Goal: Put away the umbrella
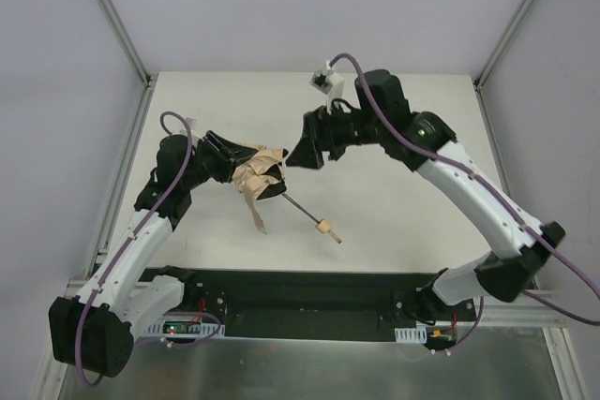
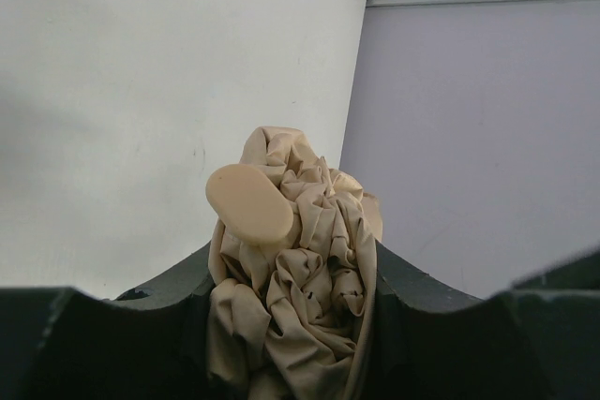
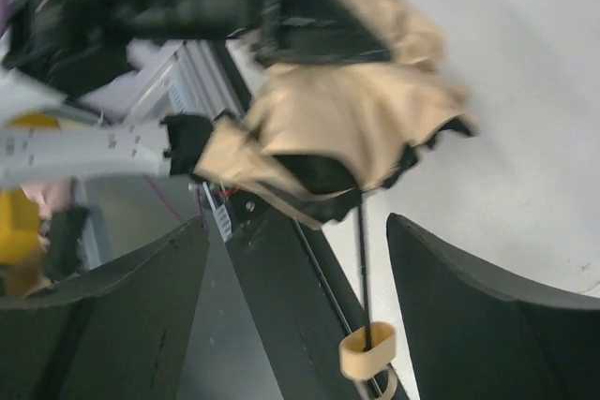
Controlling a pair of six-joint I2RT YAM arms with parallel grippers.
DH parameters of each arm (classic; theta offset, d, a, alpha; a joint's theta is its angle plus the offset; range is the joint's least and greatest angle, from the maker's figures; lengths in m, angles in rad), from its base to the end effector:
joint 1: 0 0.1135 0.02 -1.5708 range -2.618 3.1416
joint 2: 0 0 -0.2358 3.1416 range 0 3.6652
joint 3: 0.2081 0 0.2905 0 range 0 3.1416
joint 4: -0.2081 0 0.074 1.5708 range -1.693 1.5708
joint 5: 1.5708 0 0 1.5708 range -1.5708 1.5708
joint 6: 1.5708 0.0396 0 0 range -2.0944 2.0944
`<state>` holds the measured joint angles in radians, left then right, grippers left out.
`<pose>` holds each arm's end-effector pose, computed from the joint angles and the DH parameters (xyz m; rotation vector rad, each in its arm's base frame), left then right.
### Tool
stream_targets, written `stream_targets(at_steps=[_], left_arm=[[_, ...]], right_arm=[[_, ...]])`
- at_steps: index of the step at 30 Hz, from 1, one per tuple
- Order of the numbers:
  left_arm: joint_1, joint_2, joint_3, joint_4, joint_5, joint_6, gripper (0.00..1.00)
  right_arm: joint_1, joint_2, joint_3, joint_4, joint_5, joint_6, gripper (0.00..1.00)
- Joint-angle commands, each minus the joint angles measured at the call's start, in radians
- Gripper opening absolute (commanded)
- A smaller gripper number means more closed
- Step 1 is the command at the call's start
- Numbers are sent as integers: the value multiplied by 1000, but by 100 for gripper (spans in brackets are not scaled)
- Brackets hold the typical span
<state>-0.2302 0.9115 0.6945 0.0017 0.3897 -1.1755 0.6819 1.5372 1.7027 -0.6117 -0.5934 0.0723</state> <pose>0.2635 -0.0772 0.2737 -0.6147 1.8859 -1.3143 0.2802 0.2560 0.4091 -0.9983 1.8488 1.0652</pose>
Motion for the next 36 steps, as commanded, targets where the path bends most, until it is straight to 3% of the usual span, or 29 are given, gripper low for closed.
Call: stream_targets(at_steps=[1,3,5,8,13,16,19,26,36], left_arm=[[-9,13,62,1,15,-70,0],[-8,18,62,1,20,-96,0],[-8,26,71,1,29,-104,0],[-8,12,79,1,0,-111,0],[-3,4,68,79,-26,-222,0],[0,27,106,95,-6,-245,0],[12,27,140,-24,-21,-288,0],[17,26,131,58,-12,-457,0],[20,33,148,122,-26,-435,0]], right_arm=[[174,-221,-118,53,240,-224,80],[257,-256,-182,105,379,-271,80],[297,-249,-186,105,426,-278,79],[304,-198,-143,110,350,-146,72],[363,-163,-210,303,320,20,70],[364,-117,-135,244,313,-8,65],[366,-118,-121,211,336,-22,59],[370,-130,-167,181,369,-51,60],[377,-153,-112,156,421,-45,60]])
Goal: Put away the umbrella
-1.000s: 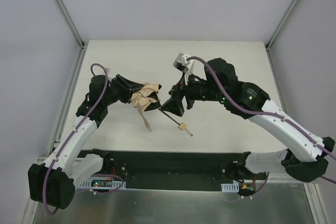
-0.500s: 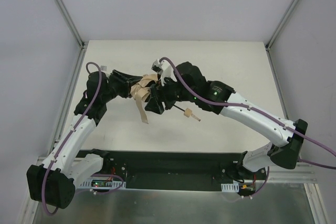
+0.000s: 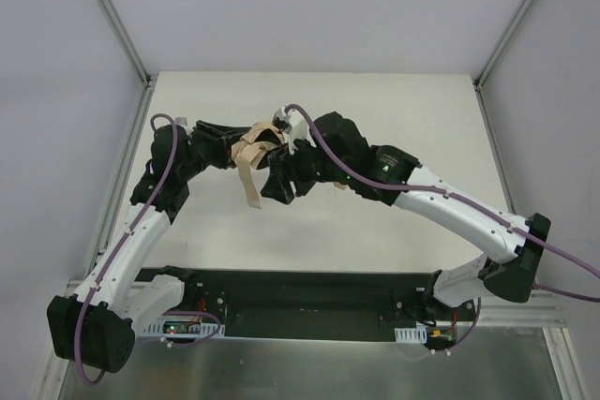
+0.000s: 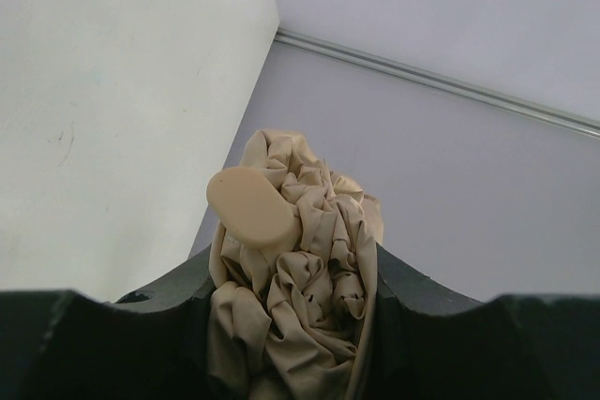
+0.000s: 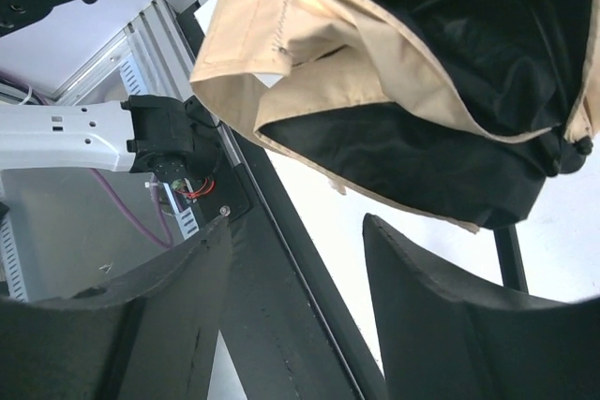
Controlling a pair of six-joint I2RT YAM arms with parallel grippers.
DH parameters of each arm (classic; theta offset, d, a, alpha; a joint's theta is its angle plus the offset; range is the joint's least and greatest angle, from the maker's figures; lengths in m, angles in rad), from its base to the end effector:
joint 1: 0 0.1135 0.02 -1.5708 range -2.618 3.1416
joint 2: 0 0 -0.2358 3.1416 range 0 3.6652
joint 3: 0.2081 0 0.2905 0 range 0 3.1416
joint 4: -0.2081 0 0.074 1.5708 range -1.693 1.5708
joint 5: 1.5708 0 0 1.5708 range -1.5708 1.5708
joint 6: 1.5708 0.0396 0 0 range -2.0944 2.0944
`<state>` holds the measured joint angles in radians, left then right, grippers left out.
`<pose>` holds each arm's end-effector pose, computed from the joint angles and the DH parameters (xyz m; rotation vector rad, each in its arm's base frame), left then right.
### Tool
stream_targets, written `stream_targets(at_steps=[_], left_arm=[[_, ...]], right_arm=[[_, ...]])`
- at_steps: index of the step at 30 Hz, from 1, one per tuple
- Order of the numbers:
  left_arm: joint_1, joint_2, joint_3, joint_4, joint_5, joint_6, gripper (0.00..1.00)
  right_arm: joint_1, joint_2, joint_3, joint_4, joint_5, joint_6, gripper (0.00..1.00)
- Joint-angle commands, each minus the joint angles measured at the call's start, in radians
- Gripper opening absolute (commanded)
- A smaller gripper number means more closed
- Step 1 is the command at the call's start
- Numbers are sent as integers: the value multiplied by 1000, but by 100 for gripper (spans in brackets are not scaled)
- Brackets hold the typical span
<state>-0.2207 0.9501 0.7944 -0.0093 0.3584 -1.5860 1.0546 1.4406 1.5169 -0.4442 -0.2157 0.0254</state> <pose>0.2726 -0.0754 0.3023 -1.0266 1.7507 -1.5598 0.1769 0.3289 0.3883 -1.1354 1.7003 0.9087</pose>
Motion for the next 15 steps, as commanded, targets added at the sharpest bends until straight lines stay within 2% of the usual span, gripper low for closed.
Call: stream_targets(at_steps=[1,4,9,12,15], left_arm=[[11,-8,42,155,4,-11,0],[14,-14,39,187,-1,47,0],[14,-22,35,193,1,55,0],[14,-22,13,227,4,-38,0],[14,-22,-23,302,4,-141,0]], right_arm=[[2,-59,89,-33,55,14,60],[-16,-71,127,-71,61,41,60],[-35,-62,126,-24,-65,93,60],[-5,-51,94,12,-97,82,59],[22,-40,72,-4,-25,-2,60]])
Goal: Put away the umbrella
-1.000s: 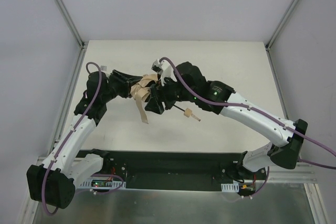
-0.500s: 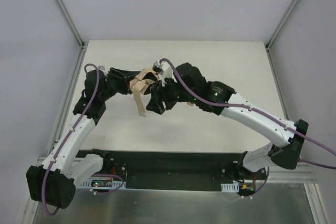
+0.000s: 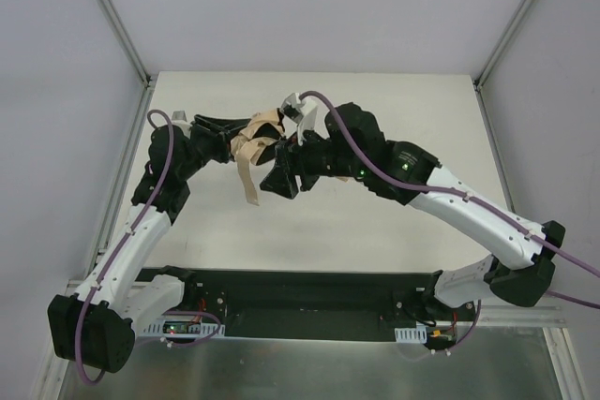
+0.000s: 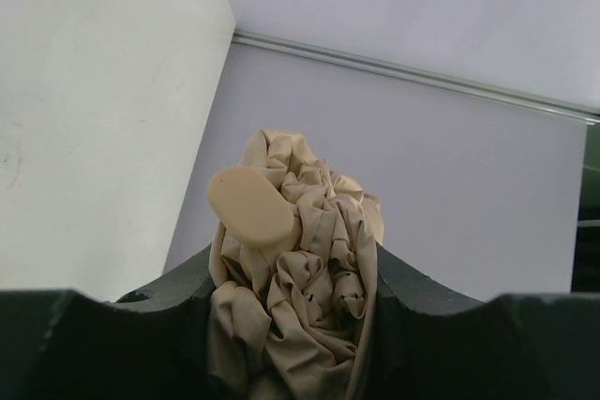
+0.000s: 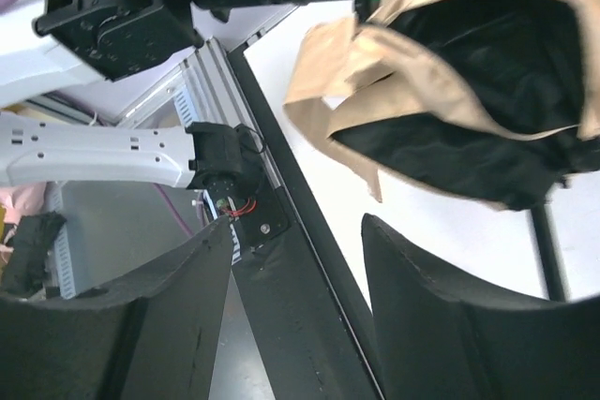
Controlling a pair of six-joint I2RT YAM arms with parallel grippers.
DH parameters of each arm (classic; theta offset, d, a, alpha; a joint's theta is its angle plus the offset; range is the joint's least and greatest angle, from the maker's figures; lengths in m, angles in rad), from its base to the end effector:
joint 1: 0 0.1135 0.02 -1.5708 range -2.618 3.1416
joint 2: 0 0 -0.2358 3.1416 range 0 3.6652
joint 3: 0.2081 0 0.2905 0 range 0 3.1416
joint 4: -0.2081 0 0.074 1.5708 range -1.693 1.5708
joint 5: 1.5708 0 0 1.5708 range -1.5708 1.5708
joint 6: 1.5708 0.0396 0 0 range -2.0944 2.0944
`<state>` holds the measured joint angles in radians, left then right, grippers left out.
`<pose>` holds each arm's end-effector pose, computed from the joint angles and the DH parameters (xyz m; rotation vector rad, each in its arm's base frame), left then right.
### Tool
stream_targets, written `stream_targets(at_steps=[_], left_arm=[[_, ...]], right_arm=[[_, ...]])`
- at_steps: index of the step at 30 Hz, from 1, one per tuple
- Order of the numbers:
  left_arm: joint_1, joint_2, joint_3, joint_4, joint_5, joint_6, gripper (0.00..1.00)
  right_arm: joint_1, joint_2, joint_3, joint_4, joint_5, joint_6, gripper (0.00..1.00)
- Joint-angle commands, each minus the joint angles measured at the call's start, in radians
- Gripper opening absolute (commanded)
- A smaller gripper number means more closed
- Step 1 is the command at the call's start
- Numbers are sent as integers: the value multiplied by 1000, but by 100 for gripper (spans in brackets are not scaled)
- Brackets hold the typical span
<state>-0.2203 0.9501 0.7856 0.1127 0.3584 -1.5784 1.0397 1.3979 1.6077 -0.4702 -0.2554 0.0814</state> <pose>0.2741 -0.0756 0.3122 -0.9267 1.6618 -1.6053 0.1704 0.3098 0.4348 -1.0628 1.6312 1.0022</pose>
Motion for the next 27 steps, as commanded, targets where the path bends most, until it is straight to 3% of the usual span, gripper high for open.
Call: stream_targets(at_steps=[1,3,5,8,12,15,19,22,25,27], left_arm=[[15,-27,-14,194,1,-158,0],[24,-28,1,197,-4,-129,0],[39,-21,61,124,14,30,0],[29,2,156,-16,14,265,0],[18,36,110,26,10,403,0],[16,47,92,31,-7,449,0],[15,52,70,116,-36,477,0],[-2,61,99,137,-82,573,0],[-11,68,113,182,-127,636,0],[-11,75,122,203,-150,597,0]], right_arm=[[36,7,-12,12,36,-60,59],[34,7,23,-59,112,-74,59],[26,-26,28,-87,198,-133,60],[-4,-76,-2,-108,192,-212,65],[-88,-70,0,-189,139,-252,74],[-124,-31,20,-170,-10,-165,75],[-86,-42,-126,54,-31,102,71],[-84,-8,-137,113,-25,306,66],[-89,16,-164,233,-105,426,68],[-84,18,-186,316,-116,401,75]])
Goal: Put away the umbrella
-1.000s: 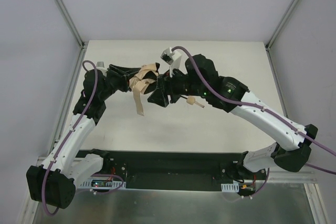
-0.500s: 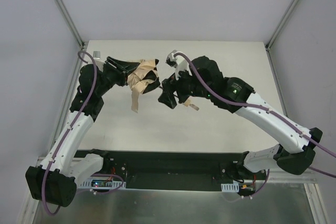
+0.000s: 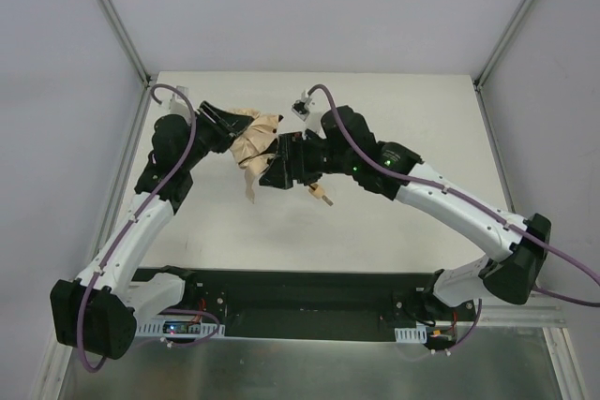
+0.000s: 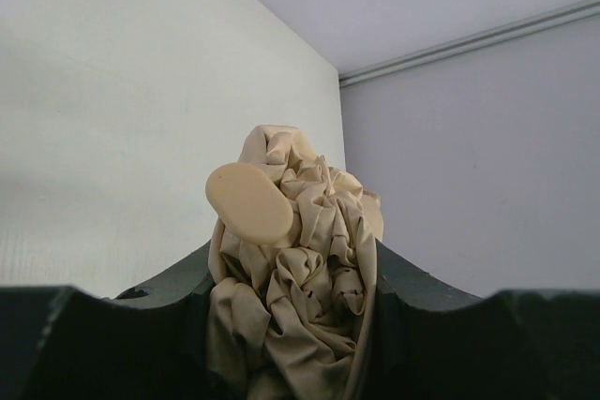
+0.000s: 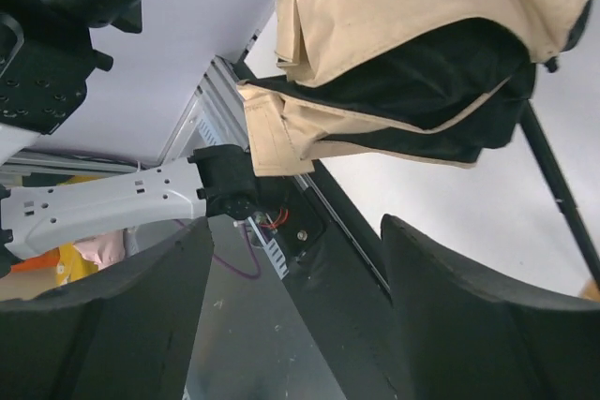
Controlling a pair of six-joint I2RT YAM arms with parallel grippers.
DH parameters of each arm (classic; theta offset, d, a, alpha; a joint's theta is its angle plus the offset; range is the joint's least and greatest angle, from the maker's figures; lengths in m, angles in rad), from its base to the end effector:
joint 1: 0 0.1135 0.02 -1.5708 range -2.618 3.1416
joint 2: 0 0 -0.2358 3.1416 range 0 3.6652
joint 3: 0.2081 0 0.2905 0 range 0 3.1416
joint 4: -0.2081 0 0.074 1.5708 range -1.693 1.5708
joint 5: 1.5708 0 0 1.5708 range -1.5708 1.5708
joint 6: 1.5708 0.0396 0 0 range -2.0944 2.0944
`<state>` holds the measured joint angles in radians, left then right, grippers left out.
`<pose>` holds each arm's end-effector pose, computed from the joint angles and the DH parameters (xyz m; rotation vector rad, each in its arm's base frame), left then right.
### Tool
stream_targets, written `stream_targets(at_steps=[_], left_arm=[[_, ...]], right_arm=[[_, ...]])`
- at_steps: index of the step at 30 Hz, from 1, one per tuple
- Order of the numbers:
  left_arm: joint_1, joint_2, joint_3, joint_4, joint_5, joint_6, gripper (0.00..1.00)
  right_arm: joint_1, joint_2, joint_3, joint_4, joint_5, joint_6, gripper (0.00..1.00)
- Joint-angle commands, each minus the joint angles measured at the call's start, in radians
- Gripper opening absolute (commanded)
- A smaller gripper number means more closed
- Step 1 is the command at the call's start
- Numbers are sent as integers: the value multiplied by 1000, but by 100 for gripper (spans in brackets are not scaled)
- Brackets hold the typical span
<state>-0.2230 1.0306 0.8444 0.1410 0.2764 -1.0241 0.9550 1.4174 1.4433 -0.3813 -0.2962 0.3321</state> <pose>0.2913 -0.0771 0.3170 -0.4637 1.6862 -1.1633 0.2051 0.3099 0.3750 -0.8405 1.9086 1.1132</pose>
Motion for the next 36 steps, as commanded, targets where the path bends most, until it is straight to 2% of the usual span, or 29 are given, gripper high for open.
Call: stream_targets(at_steps=[1,3,8,13,15,18,20,23,26,29,31,34,36], left_arm=[[-7,-7,67,178,-78,-2,0],[-9,-7,74,224,-77,-71,0],[-9,-10,160,216,-141,-174,0],[-12,3,219,186,-189,-342,0],[-12,13,240,186,-207,-385,0],[-12,46,281,232,-207,-367,0],[-6,71,315,252,-152,-311,0],[-15,80,406,62,-121,-156,0],[-18,63,320,48,-105,-117,0],[-19,69,201,51,-27,-169,0],[-38,66,113,46,-3,-207,0],[-67,-10,29,-99,-60,-218,0],[-68,-78,1,-290,-113,-217,0]], right_arm=[[2,3,-24,246,-69,104,77],[-1,8,-31,257,-17,-11,80],[-12,11,-69,402,14,-152,84],[14,48,38,331,116,-321,85],[22,60,64,329,195,-324,82],[21,92,127,323,204,-323,76],[21,80,179,244,183,-324,74],[24,3,164,70,238,-413,77],[21,-60,137,-114,285,-500,85],[21,-46,218,-261,328,-570,91],[19,-14,273,-341,359,-602,92],[19,8,267,-360,384,-605,92],[21,5,241,-337,367,-596,92]])
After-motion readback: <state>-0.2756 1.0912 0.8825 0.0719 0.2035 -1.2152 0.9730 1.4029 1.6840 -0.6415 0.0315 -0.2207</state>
